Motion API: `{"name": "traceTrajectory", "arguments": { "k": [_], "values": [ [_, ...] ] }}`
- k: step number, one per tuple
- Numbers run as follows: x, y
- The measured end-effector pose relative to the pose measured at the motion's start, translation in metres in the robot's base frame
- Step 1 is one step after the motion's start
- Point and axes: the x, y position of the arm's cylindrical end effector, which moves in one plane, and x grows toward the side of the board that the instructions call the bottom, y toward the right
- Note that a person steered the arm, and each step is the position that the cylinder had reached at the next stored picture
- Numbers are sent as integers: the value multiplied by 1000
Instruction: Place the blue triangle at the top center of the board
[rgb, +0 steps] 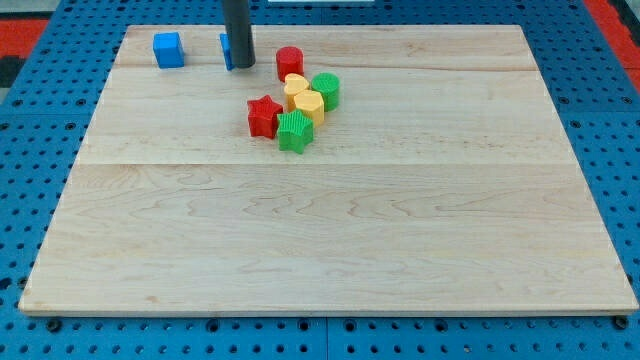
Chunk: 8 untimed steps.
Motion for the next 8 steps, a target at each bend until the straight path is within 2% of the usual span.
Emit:
{"name": "traceTrajectory", "arguments": {
  "k": [1,3,7,8],
  "values": [
    [43,-27],
    [-8,-46],
    [-58,21],
    [-69,17]
  ]
}}
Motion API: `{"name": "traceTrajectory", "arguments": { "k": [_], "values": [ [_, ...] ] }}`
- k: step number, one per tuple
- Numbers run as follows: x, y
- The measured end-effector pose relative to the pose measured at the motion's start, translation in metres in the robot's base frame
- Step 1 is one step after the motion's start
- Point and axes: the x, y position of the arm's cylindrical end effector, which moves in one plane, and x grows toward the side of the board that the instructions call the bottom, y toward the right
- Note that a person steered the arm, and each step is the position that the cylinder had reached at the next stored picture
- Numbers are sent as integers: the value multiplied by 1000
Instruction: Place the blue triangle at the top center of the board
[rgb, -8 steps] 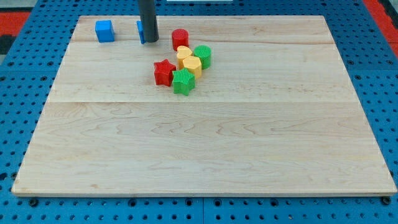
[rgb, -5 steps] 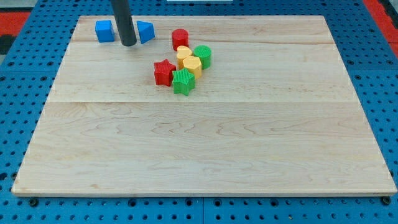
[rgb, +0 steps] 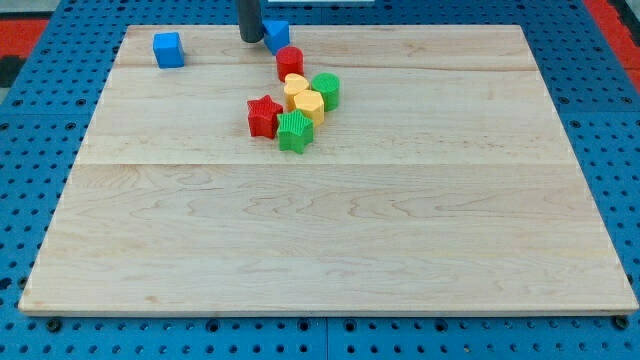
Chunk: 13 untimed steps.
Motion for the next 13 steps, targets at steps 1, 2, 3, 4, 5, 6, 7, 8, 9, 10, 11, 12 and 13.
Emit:
{"name": "traceTrajectory", "arguments": {
  "k": [1,2,3,4,5,6,7,8,9,10,11,12,13],
  "values": [
    [0,40],
    [-13,53],
    [-17,49],
    [-15,111],
    [-17,122],
    [-16,124],
    [-17,193],
    [-17,236],
    [-17,225],
    [-8,210],
    [2,207],
    [5,183],
    [5,136]
  ]
}}
